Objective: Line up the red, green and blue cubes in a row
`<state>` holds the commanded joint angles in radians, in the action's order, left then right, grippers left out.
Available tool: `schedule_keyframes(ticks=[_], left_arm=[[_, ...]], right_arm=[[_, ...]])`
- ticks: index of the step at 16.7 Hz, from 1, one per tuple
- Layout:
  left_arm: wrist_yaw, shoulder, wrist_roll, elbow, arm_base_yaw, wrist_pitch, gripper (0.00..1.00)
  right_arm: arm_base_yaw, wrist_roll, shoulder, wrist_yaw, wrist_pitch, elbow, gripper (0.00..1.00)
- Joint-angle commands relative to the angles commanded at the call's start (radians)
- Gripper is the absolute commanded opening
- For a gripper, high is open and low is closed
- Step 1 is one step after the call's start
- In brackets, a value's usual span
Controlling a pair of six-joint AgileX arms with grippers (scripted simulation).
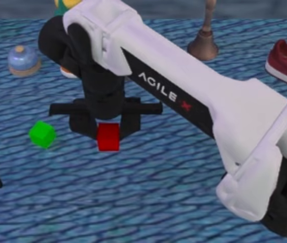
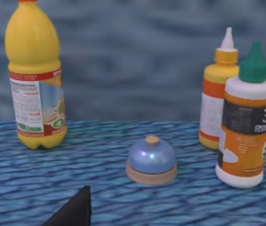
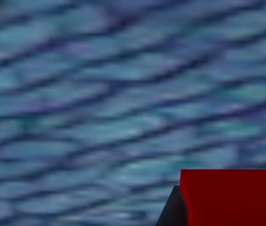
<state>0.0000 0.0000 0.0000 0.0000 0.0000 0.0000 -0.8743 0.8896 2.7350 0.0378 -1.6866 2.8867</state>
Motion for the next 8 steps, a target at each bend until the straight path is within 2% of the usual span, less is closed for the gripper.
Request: schedule_keyframes(ticks=[3,8], left_arm=[[0.000,0.000,0.000,0.000,0.000,0.000,1.00],[0.000,0.000,0.000,0.000,0.000,0.000,1.00]], right_arm=[[0.000,-0.001,-0.030,0.000,0.080,-0.102,0.00],[-0.001,0.000,-0.094,-0.001,0.276,-0.394,0.00]])
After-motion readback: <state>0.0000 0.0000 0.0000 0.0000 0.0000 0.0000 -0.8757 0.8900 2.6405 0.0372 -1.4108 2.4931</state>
